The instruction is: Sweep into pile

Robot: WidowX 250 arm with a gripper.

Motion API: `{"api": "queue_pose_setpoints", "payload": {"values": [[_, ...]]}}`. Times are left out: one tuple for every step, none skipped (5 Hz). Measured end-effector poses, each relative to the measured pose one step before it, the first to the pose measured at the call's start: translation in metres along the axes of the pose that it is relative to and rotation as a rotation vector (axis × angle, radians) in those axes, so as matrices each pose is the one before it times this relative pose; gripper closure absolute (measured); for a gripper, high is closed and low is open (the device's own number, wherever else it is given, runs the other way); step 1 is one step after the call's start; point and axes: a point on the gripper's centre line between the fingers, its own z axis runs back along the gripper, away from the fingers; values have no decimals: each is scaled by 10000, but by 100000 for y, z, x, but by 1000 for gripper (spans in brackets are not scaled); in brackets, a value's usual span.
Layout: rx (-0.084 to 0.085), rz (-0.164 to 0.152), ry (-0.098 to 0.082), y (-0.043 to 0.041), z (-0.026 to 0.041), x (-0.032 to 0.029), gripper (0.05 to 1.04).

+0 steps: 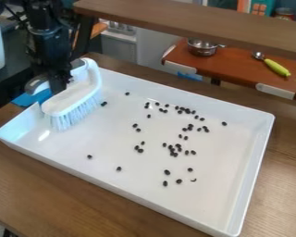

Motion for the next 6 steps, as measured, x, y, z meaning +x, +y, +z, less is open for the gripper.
{"api": "queue_pose_setpoints", "payload": {"values": [[49, -136, 201, -1790, 182, -350, 584], [-3, -187, 105, -2065, 286, 339, 584], [-120, 9, 327, -1375, 134, 73, 584], [-162, -120, 253, -2535, 718, -105, 584], [41, -47, 135, -2282, 220, -4, 585], [92, -85, 52, -2520, 328, -111, 585]]}}
